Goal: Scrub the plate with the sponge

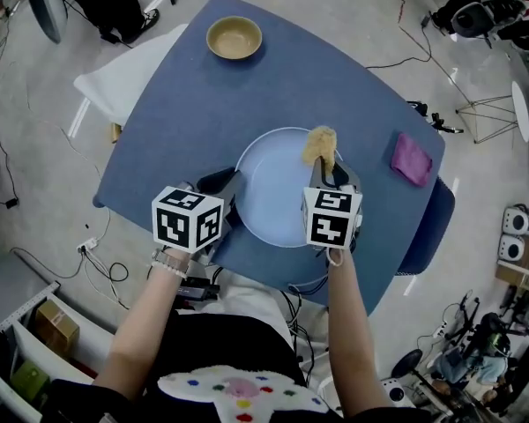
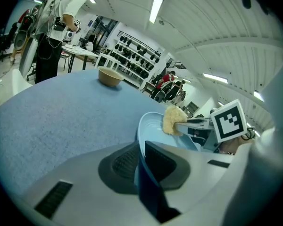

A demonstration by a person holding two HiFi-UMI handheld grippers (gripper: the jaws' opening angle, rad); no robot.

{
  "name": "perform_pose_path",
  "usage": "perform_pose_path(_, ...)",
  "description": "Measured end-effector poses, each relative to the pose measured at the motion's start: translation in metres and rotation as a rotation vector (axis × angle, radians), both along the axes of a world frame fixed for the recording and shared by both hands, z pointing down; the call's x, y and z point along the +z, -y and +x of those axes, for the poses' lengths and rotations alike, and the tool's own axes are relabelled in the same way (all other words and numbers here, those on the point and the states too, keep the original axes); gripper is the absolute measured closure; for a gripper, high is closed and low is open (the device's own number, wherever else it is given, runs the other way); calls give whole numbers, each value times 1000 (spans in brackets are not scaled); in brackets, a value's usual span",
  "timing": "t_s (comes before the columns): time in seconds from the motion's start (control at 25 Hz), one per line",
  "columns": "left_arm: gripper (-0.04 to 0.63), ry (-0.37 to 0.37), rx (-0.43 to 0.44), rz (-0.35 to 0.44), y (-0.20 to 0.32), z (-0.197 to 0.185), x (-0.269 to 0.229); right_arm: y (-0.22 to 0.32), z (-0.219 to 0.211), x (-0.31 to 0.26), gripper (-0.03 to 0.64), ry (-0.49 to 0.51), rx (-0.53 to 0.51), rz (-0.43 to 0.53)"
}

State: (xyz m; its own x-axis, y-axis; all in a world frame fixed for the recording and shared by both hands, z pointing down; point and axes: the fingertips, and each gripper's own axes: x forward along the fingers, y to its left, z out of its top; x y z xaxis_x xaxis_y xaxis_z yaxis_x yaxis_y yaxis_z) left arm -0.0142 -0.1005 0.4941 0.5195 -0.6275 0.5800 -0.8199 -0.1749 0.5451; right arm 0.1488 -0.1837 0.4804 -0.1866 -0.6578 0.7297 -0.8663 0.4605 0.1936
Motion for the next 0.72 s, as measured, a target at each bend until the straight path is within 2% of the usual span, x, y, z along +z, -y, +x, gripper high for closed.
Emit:
perform_pose_path(0.28,561,-11,4,1,0,-2,-1,13,-1,13,569,-77,-28,-4)
perform_pose_path(0.72,568,-32,14,12,3,-5,-4,23,-18,20,569,-114,-116,-7)
